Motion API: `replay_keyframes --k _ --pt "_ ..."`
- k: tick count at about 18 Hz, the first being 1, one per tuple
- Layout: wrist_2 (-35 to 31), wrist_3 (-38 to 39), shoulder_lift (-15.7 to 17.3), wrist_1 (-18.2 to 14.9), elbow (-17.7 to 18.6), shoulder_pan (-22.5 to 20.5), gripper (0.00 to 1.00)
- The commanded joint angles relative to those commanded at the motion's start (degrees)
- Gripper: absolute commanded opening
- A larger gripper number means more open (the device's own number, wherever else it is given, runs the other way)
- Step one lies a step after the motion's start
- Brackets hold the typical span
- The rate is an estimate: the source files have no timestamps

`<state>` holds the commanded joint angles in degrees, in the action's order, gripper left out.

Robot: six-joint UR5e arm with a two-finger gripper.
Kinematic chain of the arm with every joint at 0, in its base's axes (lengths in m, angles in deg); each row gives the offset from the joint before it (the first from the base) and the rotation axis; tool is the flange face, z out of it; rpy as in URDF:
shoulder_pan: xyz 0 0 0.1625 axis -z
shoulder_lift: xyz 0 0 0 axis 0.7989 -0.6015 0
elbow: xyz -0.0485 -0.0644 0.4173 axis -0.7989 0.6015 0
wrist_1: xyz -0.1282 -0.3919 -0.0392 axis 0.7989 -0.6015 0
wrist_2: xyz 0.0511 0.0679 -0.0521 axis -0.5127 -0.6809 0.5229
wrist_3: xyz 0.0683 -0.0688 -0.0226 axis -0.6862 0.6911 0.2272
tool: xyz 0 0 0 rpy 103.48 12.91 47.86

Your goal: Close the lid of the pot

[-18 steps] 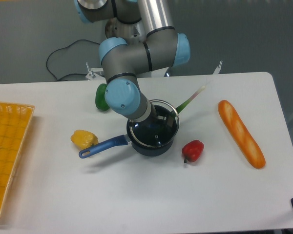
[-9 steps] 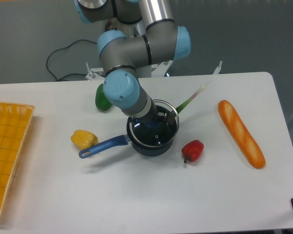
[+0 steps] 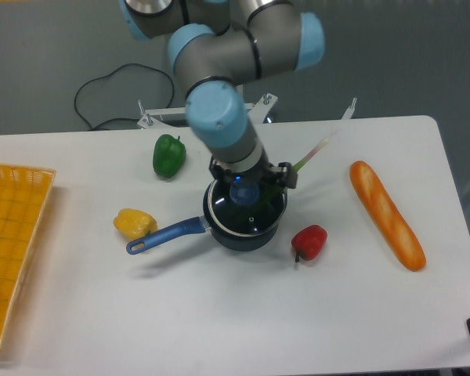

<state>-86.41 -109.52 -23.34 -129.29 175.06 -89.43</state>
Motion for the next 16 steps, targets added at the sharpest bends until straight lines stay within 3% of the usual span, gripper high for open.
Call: replay_keyframes --k 5,8,12,16 --pt "1.67 -7.74 0.27 -0.09 -1.23 -6.95 1.0" --pt "1.67 -18.18 0.27 0.35 -1.49 -10.55 1.0" --pt "4.65 -28.56 0.09 4.48 -1.5 -15.55 1.0" --pt "10.19 -47.69 -0.78 4.57 -1.5 -22.76 1.0"
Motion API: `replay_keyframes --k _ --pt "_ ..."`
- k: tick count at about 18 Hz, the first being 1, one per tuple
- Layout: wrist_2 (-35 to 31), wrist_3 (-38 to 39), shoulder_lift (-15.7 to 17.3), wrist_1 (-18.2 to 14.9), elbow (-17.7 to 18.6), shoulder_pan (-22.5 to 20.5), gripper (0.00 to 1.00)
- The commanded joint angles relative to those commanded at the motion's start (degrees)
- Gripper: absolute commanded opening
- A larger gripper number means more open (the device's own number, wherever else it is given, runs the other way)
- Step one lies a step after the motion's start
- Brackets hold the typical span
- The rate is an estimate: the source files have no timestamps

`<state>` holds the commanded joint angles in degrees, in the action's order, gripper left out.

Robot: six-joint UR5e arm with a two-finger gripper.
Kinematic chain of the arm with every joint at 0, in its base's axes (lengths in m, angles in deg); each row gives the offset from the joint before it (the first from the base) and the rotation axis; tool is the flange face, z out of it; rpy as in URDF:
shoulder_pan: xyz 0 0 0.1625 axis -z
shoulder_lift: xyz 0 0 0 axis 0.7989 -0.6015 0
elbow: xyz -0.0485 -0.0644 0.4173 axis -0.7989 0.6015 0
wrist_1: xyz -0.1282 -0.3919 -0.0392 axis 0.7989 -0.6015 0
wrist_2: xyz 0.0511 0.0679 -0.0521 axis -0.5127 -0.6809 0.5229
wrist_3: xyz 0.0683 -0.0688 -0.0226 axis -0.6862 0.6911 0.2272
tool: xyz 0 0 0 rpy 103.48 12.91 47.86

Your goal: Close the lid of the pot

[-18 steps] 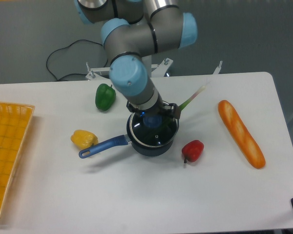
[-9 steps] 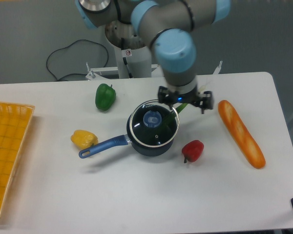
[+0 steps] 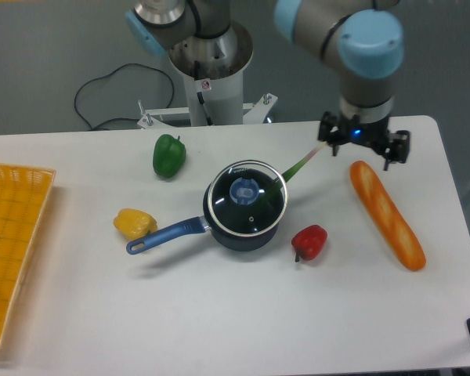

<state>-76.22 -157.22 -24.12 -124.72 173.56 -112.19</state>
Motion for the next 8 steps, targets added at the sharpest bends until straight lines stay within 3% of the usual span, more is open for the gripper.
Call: replay_keyframes --k 3,5,8 --pt "1.42 -10.58 -2.02 0.7 -0.09 -4.49 1.0" --pt "1.42 -13.14 -3.69 3.06 -0.09 -6.6 1.0" --pt "1.06 -14.2 -4.4 3.69 -0.09 -8.27 1.0"
